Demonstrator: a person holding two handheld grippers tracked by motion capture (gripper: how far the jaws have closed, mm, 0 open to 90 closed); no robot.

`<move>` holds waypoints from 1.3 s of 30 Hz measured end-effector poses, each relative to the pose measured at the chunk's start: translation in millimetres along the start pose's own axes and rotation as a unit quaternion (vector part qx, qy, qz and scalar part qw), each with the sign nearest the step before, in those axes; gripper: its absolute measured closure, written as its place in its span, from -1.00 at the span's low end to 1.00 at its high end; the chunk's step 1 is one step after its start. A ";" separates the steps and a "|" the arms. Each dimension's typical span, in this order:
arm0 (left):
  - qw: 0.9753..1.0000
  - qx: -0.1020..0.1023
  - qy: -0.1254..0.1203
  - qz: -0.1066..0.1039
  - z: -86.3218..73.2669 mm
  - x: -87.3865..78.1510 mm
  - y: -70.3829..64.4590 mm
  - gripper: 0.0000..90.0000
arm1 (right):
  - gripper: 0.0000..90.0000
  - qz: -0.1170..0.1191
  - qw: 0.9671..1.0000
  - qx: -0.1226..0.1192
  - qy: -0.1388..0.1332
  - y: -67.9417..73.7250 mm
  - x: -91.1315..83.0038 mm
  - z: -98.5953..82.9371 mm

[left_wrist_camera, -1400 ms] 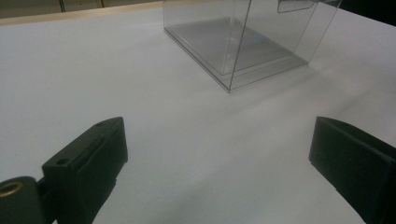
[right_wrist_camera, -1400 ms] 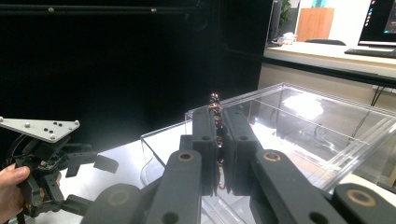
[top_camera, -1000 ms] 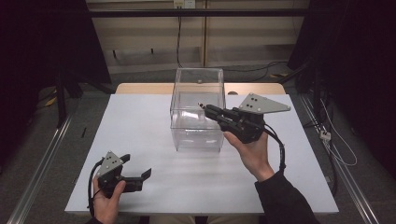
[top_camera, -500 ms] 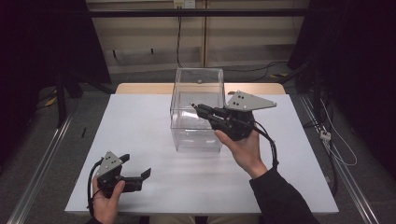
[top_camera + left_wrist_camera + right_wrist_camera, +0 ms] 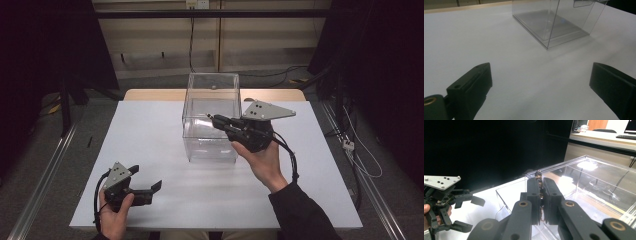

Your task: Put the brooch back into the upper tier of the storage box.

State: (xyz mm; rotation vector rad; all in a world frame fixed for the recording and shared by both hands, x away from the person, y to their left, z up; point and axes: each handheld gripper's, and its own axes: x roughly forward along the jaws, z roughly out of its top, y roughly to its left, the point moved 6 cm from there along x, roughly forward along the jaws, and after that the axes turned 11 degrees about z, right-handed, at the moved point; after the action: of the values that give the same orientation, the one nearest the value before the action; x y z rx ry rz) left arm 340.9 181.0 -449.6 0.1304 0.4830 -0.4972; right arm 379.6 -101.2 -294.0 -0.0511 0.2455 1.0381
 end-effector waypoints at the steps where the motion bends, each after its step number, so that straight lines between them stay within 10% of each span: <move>1: 1.000 -0.001 0.000 -0.001 0.0 0.1 0.0 -0.91 | 0.88 0.000 1.000 0.001 0.000 -0.4 0.0 -0.2; 12: 1.000 -0.004 -0.002 -0.001 -0.1 0.0 0.3 -0.91 | 0.86 -0.006 1.000 0.001 0.006 -2.3 0.9 -2.2; 39: 1.000 -0.014 0.006 0.002 -2.2 2.9 2.1 -0.91 | -0.20 -0.055 0.998 0.028 -0.033 -17.7 -24.8 -1.7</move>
State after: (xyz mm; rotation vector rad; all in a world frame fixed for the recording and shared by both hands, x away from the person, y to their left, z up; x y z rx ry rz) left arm 343.2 182.1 -452.9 0.1074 0.5021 -0.4849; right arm 382.5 -131.4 -291.3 0.0198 0.2080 0.9213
